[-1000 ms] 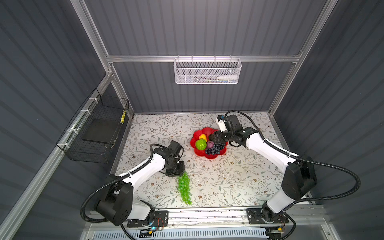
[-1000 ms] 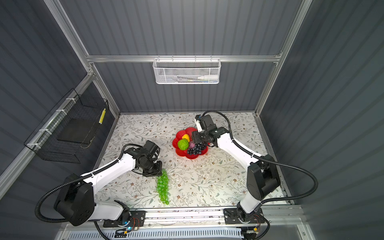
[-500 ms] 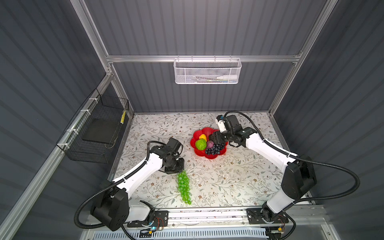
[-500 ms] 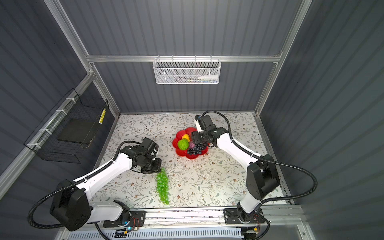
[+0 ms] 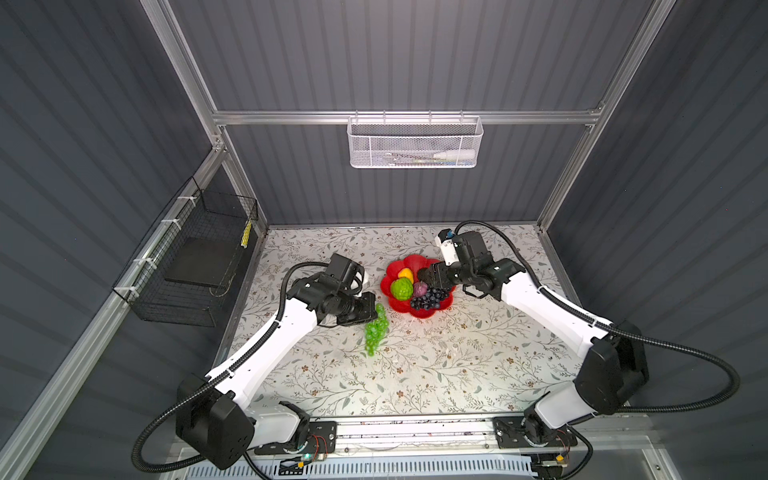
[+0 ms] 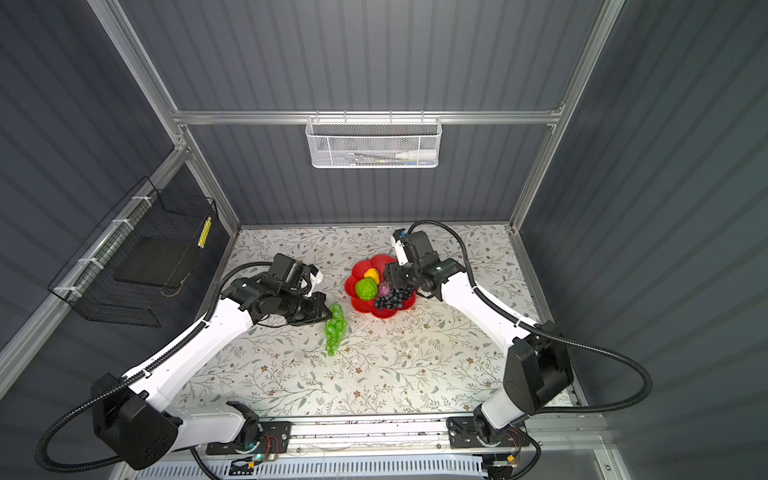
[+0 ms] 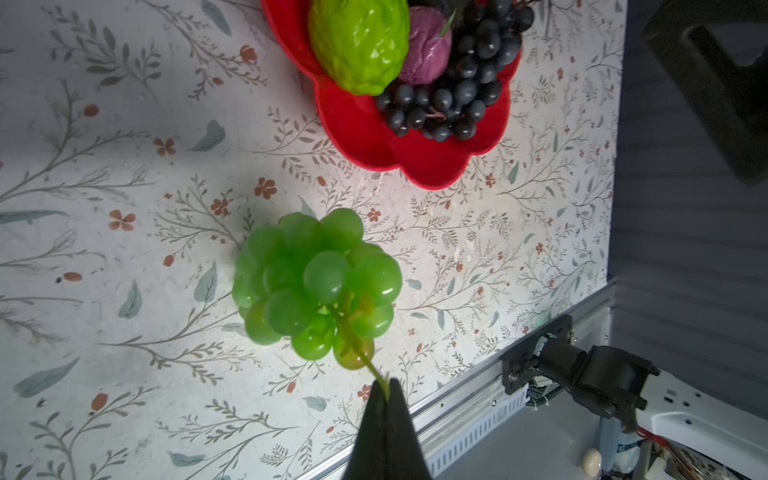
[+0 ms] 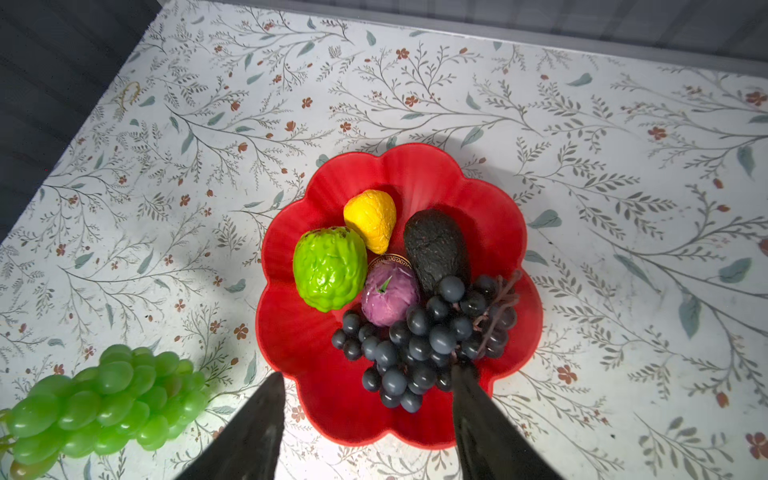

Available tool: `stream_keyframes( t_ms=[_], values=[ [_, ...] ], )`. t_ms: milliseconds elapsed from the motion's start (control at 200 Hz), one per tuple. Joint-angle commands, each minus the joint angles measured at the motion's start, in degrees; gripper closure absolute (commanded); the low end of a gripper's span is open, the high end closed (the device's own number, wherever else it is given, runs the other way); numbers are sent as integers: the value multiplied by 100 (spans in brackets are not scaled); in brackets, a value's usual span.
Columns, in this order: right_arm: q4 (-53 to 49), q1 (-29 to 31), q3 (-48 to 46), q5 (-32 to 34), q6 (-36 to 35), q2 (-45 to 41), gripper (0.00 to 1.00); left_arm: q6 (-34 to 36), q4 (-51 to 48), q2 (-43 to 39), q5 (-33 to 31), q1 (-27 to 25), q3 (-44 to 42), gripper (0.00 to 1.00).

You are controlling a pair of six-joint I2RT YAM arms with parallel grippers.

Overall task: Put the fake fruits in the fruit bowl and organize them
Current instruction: 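Lift the green grapes and carry them over the red bowl with the left gripper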

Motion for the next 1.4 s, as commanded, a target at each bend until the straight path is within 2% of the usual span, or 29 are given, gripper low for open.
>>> stream_keyframes(
  t_ms=[0, 220, 460, 790, 1066, 1396],
  values=[
    [248, -59, -139, -9, -13, -199, 35, 35, 272, 186, 610, 18, 585, 100],
    [338, -179, -384, -54, -39, -483, 35, 147, 421, 1065, 1109, -19, 2073, 100],
    [413, -383, -702, -165, 5, -732, 34, 47, 932, 1949, 1459, -106, 2871, 100],
    [428, -604, -854, -202, -47, -842, 34, -549, 2312, 2332, 1725, -116, 2184, 100],
    [450, -603, -788, -351, 51, -691, 34, -697, 2571, 2243, 1965, -169, 1836, 100],
    [531, -604, -851, -431, 77, -693, 34, -864, 2978, 1776, 1387, -151, 901, 100]
  ],
)
